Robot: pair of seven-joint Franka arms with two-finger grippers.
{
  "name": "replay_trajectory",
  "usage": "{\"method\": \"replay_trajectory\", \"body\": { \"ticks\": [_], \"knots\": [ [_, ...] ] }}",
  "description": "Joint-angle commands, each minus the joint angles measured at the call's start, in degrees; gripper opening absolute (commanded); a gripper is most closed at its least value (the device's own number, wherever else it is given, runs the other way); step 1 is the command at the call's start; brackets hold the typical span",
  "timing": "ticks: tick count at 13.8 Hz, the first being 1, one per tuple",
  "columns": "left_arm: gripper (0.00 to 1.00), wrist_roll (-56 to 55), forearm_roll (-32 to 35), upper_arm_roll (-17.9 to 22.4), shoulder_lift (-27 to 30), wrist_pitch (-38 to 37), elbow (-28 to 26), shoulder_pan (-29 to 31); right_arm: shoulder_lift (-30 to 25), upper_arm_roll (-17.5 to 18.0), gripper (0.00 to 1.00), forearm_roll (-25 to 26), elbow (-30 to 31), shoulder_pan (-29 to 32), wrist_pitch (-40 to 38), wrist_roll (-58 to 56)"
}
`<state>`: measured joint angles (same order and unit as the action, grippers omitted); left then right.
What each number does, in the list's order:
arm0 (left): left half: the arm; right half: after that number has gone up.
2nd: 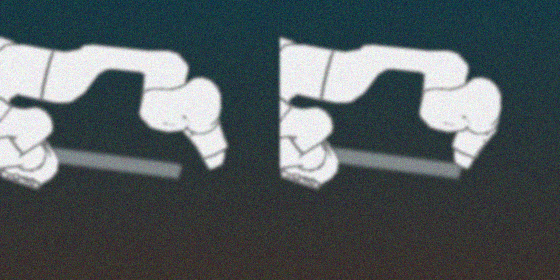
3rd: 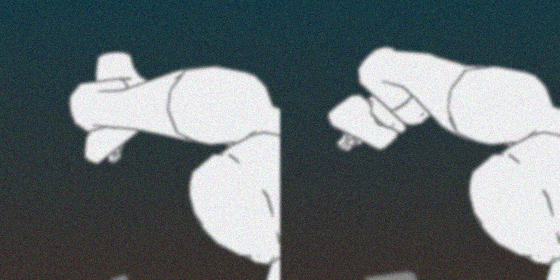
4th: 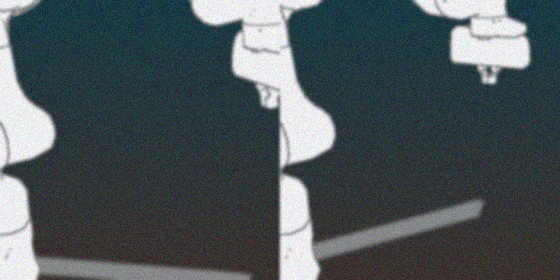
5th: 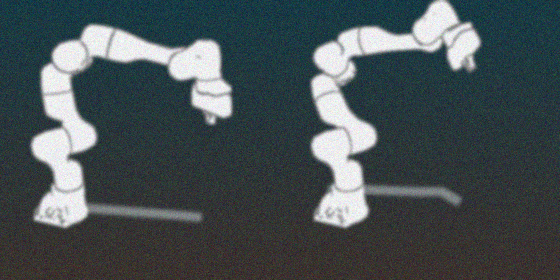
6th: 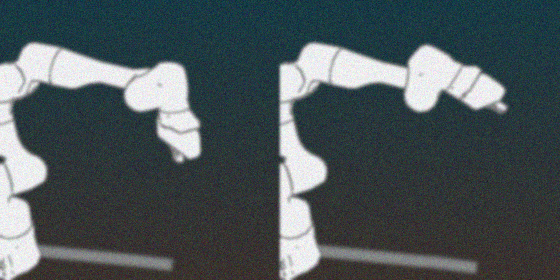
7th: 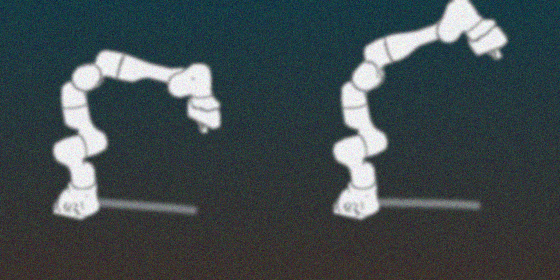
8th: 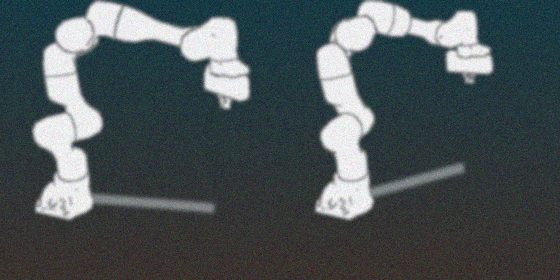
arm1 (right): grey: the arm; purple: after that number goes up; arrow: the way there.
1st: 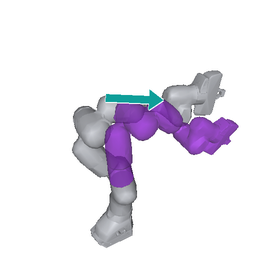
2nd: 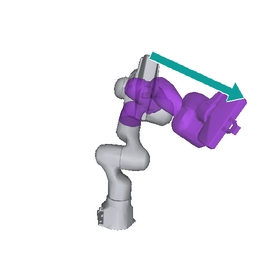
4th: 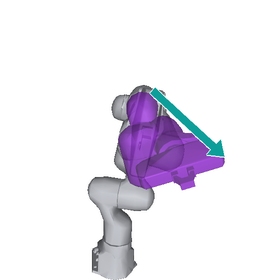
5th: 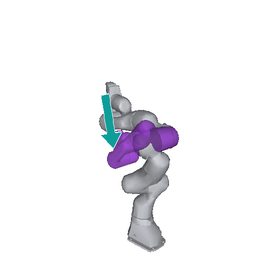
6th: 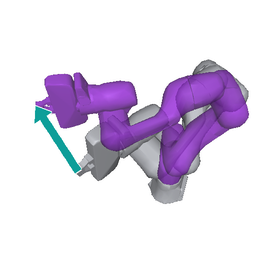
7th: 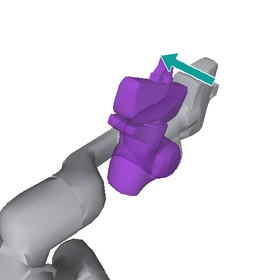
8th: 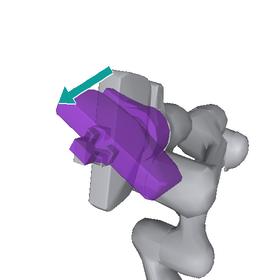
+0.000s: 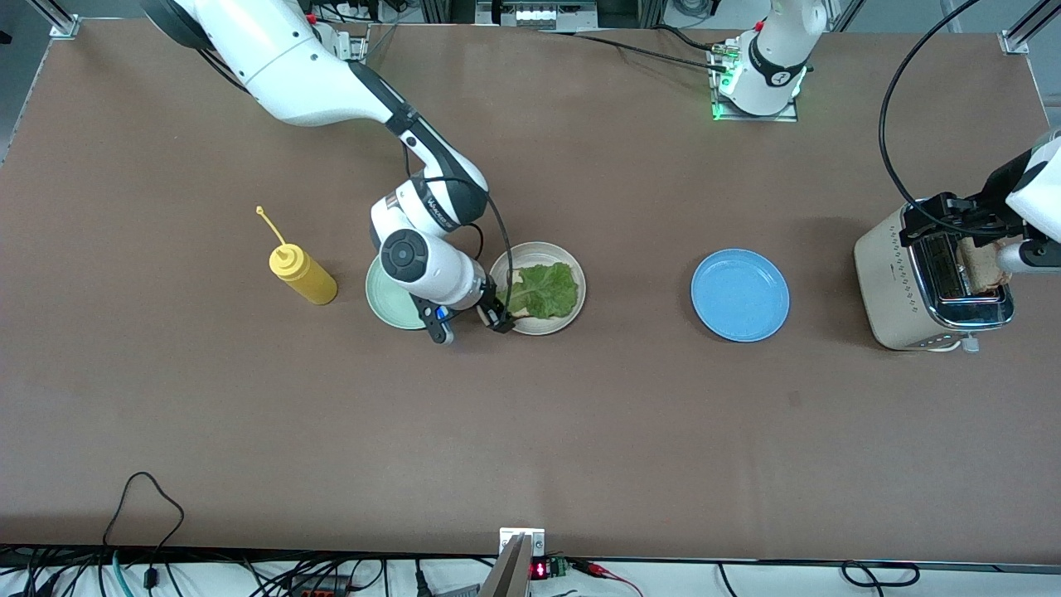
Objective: Make sandwich in beige plate with both arms
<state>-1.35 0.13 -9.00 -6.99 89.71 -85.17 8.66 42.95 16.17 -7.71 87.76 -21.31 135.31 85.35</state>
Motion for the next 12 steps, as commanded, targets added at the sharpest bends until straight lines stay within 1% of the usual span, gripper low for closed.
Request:
{"method": "replay_trajectory", "body": {
  "ticks": [1, 3, 5, 9, 12],
  "knots": [
    [1.00, 0.9, 0.5, 0.0, 0.7, -0.4, 0.2, 0.0, -7.4, -1.0, 1.00, 0.2, 1.3, 2.5, -7.8, -7.8],
    [1.00, 0.9, 0.5, 0.0, 0.6, -0.4, 0.2, 0.0, -11.7, -2.7, 1.00, -0.8, 1.2, 4.9, -16.9, -18.2],
    [1.00, 0.9, 0.5, 0.0, 0.7, -0.3, 0.2, 0.0, -15.8, -3.0, 1.00, -0.8, 1.2, 8.1, -23.0, -25.3],
    [1.00, 1.0, -0.2, 0.0, 0.8, -0.2, 0.2, 0.2, -22.9, -3.1, 1.00, -0.6, 1.2, 16.3, -31.9, -43.5],
    [1.00, 0.7, -0.2, 0.1, 0.8, -0.4, -0.2, 0.6, -27.6, -3.1, 1.00, 1.3, 1.2, 24.4, -38.4, -61.7]
  ]
}}
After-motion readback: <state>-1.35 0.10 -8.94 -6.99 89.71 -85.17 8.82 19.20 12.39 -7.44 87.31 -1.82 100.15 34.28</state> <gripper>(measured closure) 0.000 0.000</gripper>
